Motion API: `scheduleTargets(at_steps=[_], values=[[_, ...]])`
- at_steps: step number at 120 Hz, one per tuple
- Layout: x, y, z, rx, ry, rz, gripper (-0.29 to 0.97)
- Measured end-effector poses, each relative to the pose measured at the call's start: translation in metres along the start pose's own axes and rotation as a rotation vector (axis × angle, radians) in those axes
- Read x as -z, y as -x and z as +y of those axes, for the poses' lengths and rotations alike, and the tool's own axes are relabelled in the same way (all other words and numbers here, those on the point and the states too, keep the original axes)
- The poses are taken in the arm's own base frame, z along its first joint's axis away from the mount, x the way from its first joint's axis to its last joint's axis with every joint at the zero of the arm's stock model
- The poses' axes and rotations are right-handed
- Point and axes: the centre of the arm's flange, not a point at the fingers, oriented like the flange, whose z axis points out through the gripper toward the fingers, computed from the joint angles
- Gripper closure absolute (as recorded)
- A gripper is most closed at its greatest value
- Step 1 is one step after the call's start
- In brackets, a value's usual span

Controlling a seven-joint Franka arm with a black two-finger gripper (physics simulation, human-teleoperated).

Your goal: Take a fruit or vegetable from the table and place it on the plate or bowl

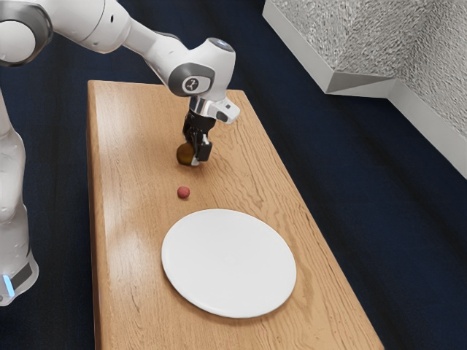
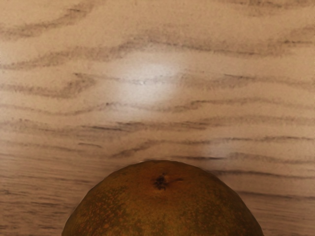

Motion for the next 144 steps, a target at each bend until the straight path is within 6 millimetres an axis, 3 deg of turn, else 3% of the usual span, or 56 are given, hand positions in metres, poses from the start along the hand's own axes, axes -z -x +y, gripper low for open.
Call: scheduleTargets(at_steps=[28, 55, 71, 103, 128, 144], values=[[0.014, -0.003, 0.004, -0.009, -0.006, 0.024, 0.42], [0.034, -0.013, 0.046, -0.090, -0.011, 0.049, 0.42], [0.049, -0.021, 0.092, -0.177, -0.016, 0.076, 0.42], [0.059, -0.020, 0.166, -0.316, -0.020, 0.092, 0.42], [0.062, -0.002, 0.241, -0.463, -0.019, 0.101, 0.43], [0.072, 0.018, 0.300, -0.582, -0.018, 0.123, 0.43]])
